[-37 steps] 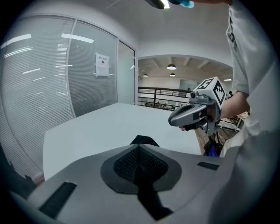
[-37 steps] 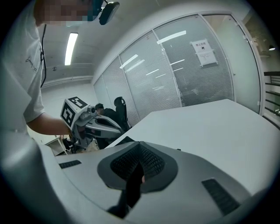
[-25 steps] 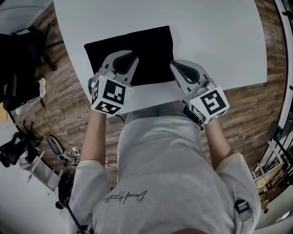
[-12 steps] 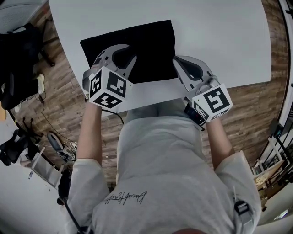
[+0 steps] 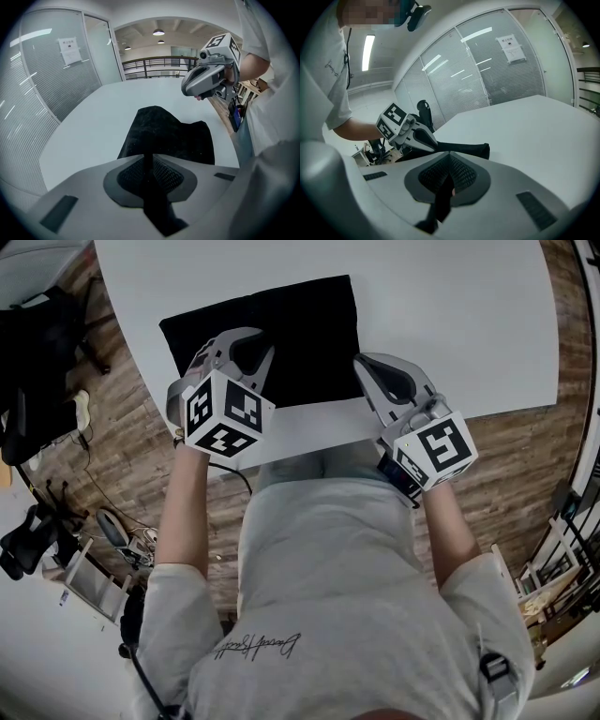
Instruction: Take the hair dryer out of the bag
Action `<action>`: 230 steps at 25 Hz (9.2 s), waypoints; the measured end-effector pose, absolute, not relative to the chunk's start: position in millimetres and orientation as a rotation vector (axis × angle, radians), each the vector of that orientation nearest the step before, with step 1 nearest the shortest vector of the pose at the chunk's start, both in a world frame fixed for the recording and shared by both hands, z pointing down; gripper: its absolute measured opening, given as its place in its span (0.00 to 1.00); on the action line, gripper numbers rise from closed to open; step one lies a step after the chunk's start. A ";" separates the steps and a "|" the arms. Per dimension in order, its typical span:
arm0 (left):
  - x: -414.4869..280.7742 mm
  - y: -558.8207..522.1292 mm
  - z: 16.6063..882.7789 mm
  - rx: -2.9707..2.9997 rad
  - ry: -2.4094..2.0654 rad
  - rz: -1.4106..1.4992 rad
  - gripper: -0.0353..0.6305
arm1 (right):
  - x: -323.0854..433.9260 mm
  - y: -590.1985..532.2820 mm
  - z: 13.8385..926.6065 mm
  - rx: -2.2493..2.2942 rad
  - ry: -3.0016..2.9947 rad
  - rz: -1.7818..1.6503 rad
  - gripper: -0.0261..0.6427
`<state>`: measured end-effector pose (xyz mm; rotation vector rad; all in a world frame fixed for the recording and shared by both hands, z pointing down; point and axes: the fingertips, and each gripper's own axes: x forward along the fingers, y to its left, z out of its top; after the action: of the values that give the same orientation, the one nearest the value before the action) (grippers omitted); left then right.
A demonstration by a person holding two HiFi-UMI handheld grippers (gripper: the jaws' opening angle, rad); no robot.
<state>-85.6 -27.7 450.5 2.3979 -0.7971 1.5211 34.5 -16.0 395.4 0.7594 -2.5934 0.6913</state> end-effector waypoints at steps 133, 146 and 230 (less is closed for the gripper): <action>-65.8 -8.5 417.5 2.457 -0.490 1.568 0.08 | 8.5 -51.0 471.2 0.046 -2.495 -0.153 0.08; -66.4 -10.5 402.0 2.504 -0.479 1.511 0.08 | -54.4 2.2 449.5 -0.364 -2.521 -0.209 0.39; -65.7 6.9 422.7 2.468 -0.490 1.505 0.08 | -45.6 5.3 486.4 -0.364 -2.157 -0.130 0.33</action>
<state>-65.7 6.9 422.7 2.4681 -0.4898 1.5051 -45.6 5.3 486.4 -0.3637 -2.1567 -0.1303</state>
